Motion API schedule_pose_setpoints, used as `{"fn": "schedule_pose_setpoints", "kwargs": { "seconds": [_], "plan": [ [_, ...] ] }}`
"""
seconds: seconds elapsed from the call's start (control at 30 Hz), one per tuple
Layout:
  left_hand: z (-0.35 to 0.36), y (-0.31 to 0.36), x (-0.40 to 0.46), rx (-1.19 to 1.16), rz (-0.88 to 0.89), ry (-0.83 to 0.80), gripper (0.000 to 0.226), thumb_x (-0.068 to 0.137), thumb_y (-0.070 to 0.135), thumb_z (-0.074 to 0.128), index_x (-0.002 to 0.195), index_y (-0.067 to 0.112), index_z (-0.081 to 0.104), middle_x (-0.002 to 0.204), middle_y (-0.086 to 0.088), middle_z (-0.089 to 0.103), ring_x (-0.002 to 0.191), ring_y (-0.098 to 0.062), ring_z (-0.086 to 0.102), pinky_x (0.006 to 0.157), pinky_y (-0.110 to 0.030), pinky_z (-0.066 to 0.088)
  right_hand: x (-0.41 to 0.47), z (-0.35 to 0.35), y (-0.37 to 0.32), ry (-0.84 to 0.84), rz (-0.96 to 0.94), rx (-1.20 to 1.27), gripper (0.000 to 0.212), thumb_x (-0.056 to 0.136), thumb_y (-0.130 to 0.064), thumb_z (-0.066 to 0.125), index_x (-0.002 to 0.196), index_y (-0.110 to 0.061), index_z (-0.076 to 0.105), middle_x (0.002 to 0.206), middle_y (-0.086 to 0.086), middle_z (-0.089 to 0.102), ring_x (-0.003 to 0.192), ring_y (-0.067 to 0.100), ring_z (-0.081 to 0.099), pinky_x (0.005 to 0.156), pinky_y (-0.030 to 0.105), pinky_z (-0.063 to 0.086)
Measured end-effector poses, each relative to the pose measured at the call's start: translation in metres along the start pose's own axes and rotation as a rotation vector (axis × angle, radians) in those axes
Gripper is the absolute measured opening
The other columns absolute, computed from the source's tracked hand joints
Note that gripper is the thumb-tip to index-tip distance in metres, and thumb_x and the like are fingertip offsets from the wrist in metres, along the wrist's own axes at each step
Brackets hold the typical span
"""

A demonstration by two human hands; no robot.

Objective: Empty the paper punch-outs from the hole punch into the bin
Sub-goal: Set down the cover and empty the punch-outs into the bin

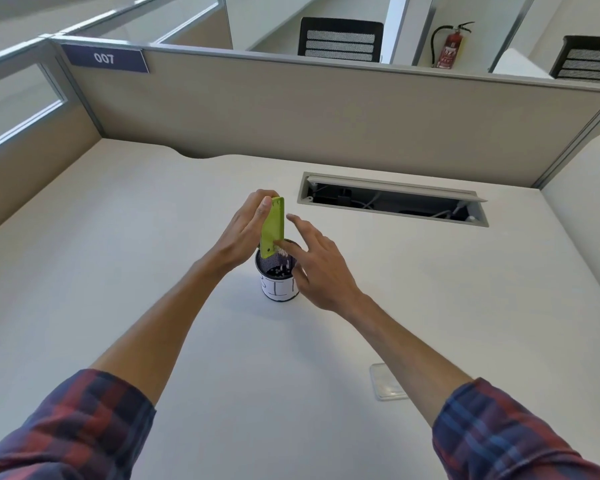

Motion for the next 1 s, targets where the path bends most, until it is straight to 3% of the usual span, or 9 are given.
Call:
{"fn": "schedule_pose_setpoints", "kwargs": {
  "seconds": [0.33, 0.47, 0.57, 0.73, 1.0],
  "plan": [
    [0.004, 0.01, -0.004, 0.054, 0.059, -0.015, 0.034, 0.105, 0.039, 0.024, 0.117, 0.022, 0.051, 0.114, -0.006, 0.053, 0.095, -0.006, 0.052, 0.079, -0.033, 0.047, -0.005, 0.001, 0.002, 0.019, 0.038, 0.012, 0.053, 0.084, -0.006, 0.049, 0.135, -0.021, 0.054, 0.161, 0.008, 0.024, 0.147, 0.029, 0.025, 0.106, 0.045, 0.036],
    [0.005, 0.014, -0.004, 0.109, 0.131, -0.022, 0.035, 0.104, 0.038, 0.026, 0.118, 0.019, 0.051, 0.113, -0.007, 0.052, 0.094, 0.002, 0.05, 0.081, -0.017, 0.042, -0.005, 0.002, 0.005, 0.005, 0.067, -0.013, 0.055, 0.086, -0.008, 0.049, 0.139, -0.022, 0.051, 0.163, 0.007, 0.02, 0.148, 0.029, 0.022, 0.107, 0.046, 0.036],
    [0.007, 0.015, -0.004, 0.154, 0.169, -0.048, 0.037, 0.104, 0.039, 0.026, 0.12, 0.017, 0.051, 0.112, -0.009, 0.05, 0.097, -0.004, 0.05, 0.08, -0.012, 0.039, -0.005, 0.001, 0.005, 0.027, 0.069, 0.007, 0.052, 0.086, -0.006, 0.049, 0.136, -0.019, 0.054, 0.162, 0.007, 0.023, 0.148, 0.028, 0.023, 0.106, 0.045, 0.038],
    [0.013, 0.019, -0.007, 0.223, 0.226, -0.092, 0.042, 0.102, 0.048, 0.025, 0.123, 0.021, 0.049, 0.111, 0.0, 0.046, 0.099, -0.004, 0.051, 0.08, -0.019, 0.042, -0.007, 0.002, 0.004, 0.028, 0.068, 0.032, 0.053, 0.086, -0.005, 0.05, 0.136, -0.02, 0.053, 0.162, 0.009, 0.022, 0.147, 0.028, 0.023, 0.106, 0.046, 0.038],
    [0.014, 0.023, -0.005, 0.245, 0.283, -0.091, 0.041, 0.102, 0.051, 0.024, 0.123, 0.026, 0.048, 0.11, 0.006, 0.044, 0.1, -0.003, 0.052, 0.078, -0.012, 0.04, -0.008, 0.002, 0.003, 0.078, 0.091, 0.061, 0.051, 0.086, -0.004, 0.051, 0.134, -0.022, 0.057, 0.161, 0.011, 0.023, 0.146, 0.031, 0.026, 0.105, 0.046, 0.039]
  ]
}}
Point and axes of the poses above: each hand's wrist, its own x-axis towards the middle knuckle, its own z-axis out of the palm, y = z × x, the point moved 4 cm from there along x, towards the middle knuckle
